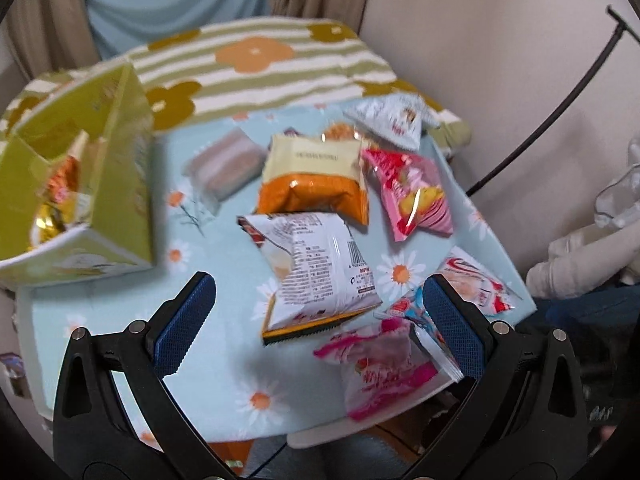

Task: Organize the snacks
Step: 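Grasp the white printed bag with the left tool while the right tool grasps the red-white bag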

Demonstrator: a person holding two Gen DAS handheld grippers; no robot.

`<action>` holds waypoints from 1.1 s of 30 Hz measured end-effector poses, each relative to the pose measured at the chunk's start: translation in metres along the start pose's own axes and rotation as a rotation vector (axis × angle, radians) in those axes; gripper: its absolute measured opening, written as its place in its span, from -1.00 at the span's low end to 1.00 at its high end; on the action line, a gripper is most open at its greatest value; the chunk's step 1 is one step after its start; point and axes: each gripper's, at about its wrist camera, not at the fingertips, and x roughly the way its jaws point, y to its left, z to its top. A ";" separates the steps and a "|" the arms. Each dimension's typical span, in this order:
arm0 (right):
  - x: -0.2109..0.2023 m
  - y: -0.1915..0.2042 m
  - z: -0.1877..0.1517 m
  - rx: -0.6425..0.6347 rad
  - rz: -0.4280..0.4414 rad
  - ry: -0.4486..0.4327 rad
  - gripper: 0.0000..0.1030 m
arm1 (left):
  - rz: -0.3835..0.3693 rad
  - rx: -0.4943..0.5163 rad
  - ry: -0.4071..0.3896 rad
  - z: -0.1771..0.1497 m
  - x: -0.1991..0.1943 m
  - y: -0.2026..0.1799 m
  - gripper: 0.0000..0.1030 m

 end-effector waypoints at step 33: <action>0.087 -0.013 0.007 0.290 -0.006 0.106 1.00 | -0.054 0.050 0.195 0.020 0.116 0.016 0.39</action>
